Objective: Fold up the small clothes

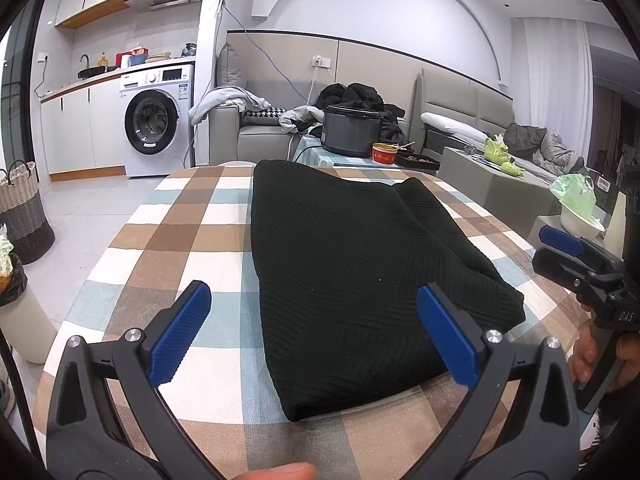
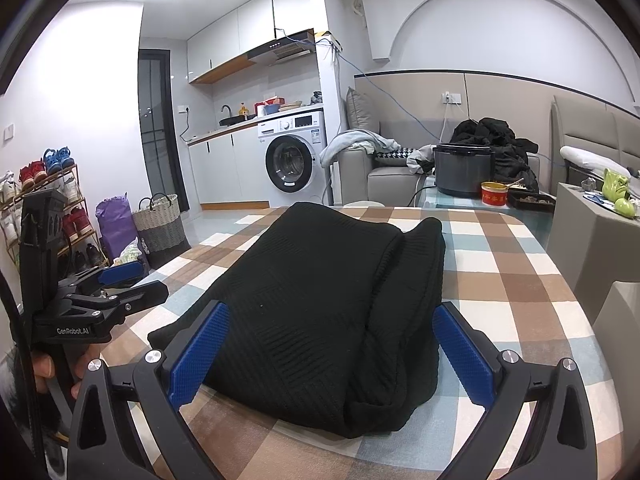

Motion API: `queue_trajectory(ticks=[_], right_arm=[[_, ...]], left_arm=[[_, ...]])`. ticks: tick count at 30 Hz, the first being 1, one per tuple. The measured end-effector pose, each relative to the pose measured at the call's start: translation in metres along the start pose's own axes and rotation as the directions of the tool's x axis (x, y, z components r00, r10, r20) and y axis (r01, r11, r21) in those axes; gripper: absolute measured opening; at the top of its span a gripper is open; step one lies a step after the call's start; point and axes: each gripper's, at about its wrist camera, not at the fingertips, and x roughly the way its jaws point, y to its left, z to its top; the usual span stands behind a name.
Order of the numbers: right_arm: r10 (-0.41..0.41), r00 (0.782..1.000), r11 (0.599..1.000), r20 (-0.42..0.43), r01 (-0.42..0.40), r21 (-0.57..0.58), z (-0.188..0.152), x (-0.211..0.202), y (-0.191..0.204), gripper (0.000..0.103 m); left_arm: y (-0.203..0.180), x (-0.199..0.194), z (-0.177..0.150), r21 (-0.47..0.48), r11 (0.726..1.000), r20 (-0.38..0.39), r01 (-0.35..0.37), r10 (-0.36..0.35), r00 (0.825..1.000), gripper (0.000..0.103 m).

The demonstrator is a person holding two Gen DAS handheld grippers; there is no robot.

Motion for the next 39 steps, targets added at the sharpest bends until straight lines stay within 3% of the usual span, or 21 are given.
queue_trajectory(ticks=[39], right_arm=[[0.003, 1.0, 1.0, -0.004, -0.003, 0.001, -0.0019, 0.0017, 0.001, 0.103]], left_arm=[[0.0059, 0.003, -0.007, -0.013, 1.0, -0.003, -0.005, 0.005, 1.0, 0.102]])
